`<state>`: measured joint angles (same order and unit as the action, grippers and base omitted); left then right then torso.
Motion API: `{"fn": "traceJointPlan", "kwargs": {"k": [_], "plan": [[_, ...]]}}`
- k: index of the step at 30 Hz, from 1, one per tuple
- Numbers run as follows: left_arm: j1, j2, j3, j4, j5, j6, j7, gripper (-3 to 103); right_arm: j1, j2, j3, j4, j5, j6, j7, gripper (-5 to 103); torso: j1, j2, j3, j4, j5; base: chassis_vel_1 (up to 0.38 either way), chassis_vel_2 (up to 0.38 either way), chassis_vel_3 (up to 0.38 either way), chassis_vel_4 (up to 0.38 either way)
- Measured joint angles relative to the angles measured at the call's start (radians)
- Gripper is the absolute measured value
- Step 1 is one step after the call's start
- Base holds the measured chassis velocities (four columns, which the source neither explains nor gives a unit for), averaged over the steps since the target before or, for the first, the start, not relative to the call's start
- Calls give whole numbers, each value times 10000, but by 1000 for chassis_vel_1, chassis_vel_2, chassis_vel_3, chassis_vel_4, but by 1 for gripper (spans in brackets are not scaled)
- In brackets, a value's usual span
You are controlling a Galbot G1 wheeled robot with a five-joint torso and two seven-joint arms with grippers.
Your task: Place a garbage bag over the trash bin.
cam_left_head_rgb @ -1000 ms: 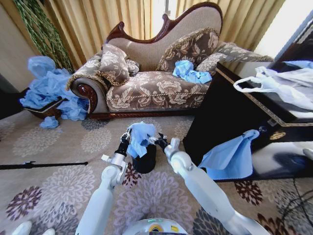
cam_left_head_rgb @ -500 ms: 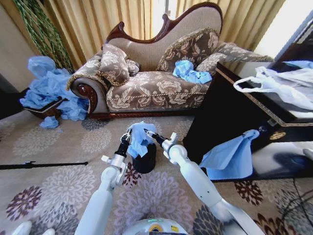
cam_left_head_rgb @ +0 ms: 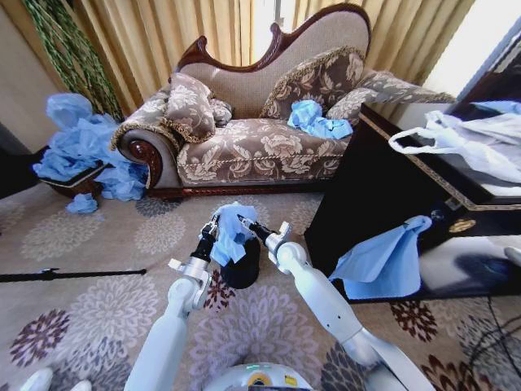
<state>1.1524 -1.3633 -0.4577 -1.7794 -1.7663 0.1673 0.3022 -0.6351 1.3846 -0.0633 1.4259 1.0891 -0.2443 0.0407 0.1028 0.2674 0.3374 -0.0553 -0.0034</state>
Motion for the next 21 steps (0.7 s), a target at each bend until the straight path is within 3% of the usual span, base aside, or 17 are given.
{"fn": "traceJointPlan", "kwargs": {"k": [4, 11, 13, 17, 18, 21], "plan": [[36, -21, 4, 34, 139, 81, 12, 0, 67, 66, -4, 46, -129, 120, 130, 47, 0, 0, 0, 1, 0, 0, 0, 0, 0], [255, -44, -4, 153, 831, 409, 87, -1, 82, -12, -162, 312, -254, 157, 273, 15, -2, 0, 0, 1, -1, 0, 0, 0, 0], [275, -41, -4, 153, 922, 440, 118, 4, 82, -7, -166, 317, -269, 160, 299, 15, -1, 0, 0, 2, 0, 0, 0, 0, 0], [280, -35, 0, 185, 1427, 533, 190, 20, 82, 1, -192, 319, -356, 187, 335, -2, -1, 0, 0, 1, 0, 0, 0, 0, 0], [280, -35, 0, 185, 1427, 533, 190, 20, 82, 1, -192, 319, -356, 187, 335, -2, -1, 0, 0, 1, 0, 0, 0, 0, 0], [326, 5, 42, 200, 2132, 595, 255, 36, 50, -46, -190, 476, -441, 217, 412, -2, -1, 0, 0, 2, 0, 0, 0, 0, 0]]}}
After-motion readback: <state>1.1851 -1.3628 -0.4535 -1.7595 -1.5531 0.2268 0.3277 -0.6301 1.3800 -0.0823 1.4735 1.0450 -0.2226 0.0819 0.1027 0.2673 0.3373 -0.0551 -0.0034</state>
